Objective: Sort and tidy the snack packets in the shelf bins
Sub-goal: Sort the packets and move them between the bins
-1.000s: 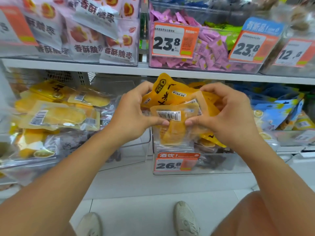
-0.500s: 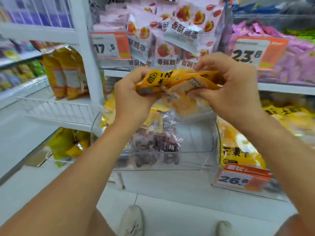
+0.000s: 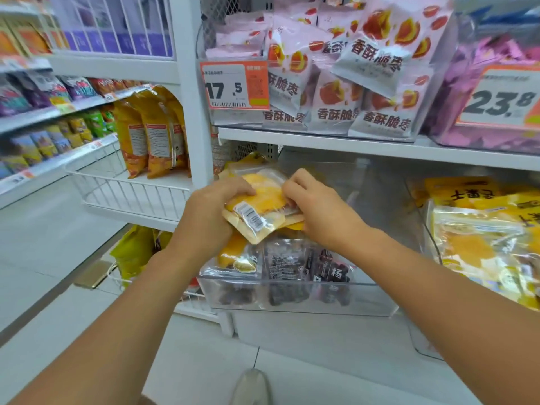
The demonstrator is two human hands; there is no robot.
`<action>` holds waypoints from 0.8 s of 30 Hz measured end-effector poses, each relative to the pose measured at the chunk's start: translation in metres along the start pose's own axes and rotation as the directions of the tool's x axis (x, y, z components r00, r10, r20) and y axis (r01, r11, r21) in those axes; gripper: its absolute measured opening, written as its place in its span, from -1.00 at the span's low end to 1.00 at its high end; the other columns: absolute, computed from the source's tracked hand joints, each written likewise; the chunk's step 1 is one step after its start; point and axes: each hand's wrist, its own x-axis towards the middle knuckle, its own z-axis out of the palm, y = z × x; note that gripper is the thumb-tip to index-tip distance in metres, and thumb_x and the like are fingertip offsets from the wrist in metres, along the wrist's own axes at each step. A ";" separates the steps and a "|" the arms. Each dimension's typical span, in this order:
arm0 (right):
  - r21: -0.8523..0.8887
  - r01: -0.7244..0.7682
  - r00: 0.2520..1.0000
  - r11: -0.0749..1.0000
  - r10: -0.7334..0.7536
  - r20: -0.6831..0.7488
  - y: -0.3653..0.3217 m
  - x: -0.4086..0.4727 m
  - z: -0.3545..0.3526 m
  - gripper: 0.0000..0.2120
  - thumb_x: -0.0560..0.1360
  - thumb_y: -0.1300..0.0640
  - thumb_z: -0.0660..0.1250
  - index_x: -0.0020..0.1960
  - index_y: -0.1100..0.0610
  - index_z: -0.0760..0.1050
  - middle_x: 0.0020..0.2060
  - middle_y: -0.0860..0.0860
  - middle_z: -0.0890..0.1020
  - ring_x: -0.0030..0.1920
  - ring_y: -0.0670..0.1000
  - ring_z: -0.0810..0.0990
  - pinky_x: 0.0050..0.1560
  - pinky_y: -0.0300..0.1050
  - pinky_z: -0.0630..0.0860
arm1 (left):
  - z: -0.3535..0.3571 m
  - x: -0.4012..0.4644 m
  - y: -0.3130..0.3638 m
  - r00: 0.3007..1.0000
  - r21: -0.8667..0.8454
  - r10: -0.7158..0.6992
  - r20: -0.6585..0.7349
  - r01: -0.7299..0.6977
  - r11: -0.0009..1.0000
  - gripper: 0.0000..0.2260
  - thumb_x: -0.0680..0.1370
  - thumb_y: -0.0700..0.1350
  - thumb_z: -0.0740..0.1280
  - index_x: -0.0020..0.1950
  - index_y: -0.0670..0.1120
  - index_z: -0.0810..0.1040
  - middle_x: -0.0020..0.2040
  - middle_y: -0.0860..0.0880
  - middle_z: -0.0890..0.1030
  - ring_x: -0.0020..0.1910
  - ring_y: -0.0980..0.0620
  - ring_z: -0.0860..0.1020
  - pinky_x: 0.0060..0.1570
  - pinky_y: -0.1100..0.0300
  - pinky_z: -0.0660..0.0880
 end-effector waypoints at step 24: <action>0.465 -0.281 0.954 0.840 0.295 0.043 -0.041 -0.011 0.010 0.07 0.29 -0.08 0.53 0.59 -0.17 -0.06 0.59 -0.17 0.03 0.58 -0.10 0.01 0.53 0.11 0.18 | -0.017 -0.019 0.015 0.899 0.343 -0.272 0.344 0.149 0.927 0.17 0.09 0.53 0.46 0.53 0.19 -0.03 0.61 0.11 -0.28 0.60 -0.06 -0.26 0.51 -0.27 -0.18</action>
